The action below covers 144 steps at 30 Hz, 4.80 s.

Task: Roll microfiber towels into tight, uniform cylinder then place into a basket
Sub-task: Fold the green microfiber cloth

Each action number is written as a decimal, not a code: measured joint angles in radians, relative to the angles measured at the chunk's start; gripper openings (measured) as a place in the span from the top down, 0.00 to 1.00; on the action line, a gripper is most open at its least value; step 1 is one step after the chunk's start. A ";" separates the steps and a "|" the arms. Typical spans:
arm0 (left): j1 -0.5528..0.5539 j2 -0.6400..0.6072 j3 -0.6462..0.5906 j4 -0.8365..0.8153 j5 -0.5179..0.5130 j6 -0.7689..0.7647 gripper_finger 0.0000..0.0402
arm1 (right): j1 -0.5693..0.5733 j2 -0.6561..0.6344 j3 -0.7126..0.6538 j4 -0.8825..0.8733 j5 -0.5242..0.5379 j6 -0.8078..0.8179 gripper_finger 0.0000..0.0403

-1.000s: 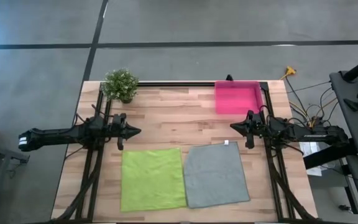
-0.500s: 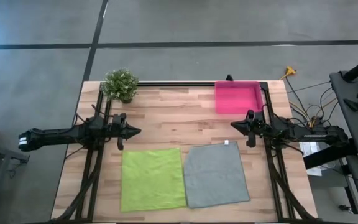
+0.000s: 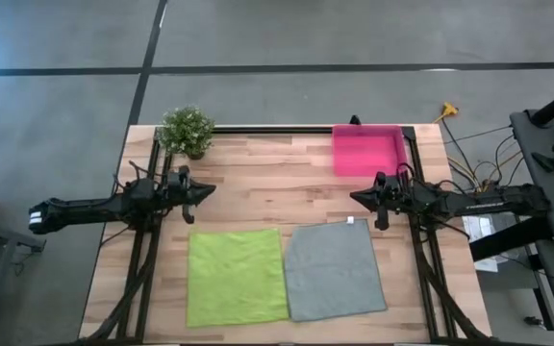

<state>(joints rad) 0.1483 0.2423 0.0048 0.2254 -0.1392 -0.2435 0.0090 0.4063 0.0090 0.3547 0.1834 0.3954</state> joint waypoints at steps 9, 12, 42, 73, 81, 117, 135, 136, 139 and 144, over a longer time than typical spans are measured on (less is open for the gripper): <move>0.000 0.020 0.000 0.053 -0.390 0.004 1.00 | 0.000 0.484 0.034 0.408 -0.001 -0.105 0.98; 0.000 0.019 0.000 0.068 -0.391 0.014 1.00 | 0.000 0.643 0.110 0.494 -0.006 -0.184 0.98; -0.001 0.425 0.101 0.116 0.006 0.092 0.56 | 0.037 1.500 0.866 0.080 -0.220 -0.195 0.55; -0.002 0.667 0.105 0.098 0.101 0.040 0.56 | 0.043 1.635 1.003 -0.053 -0.231 -0.277 0.72; -0.148 0.618 0.107 0.283 0.102 0.250 0.56 | 0.070 1.510 0.991 -0.106 -0.236 -0.415 0.73; -1.004 1.320 1.104 -0.965 -0.207 -0.347 0.56 | 0.141 1.337 0.838 -0.186 0.030 -0.495 0.83; -1.205 1.715 1.447 -1.161 -0.042 -0.406 0.56 | 0.140 1.335 0.837 -0.131 0.020 -0.562 0.83; -1.208 1.724 1.458 -1.161 -0.038 -0.406 0.56 | 0.141 1.335 0.838 -0.132 0.019 -0.561 0.83; -1.211 1.743 1.477 -1.191 -0.006 -0.412 0.56 | 0.145 1.335 0.833 -0.134 0.018 -0.547 0.83; -1.224 1.747 1.463 -1.255 0.062 -0.474 0.56 | 0.157 1.335 0.796 -0.134 0.016 -0.519 0.83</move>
<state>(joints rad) -1.0753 1.9896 1.4675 -1.0299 -0.0769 -0.7172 0.1657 1.7416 0.8054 0.2203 0.1997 -0.1232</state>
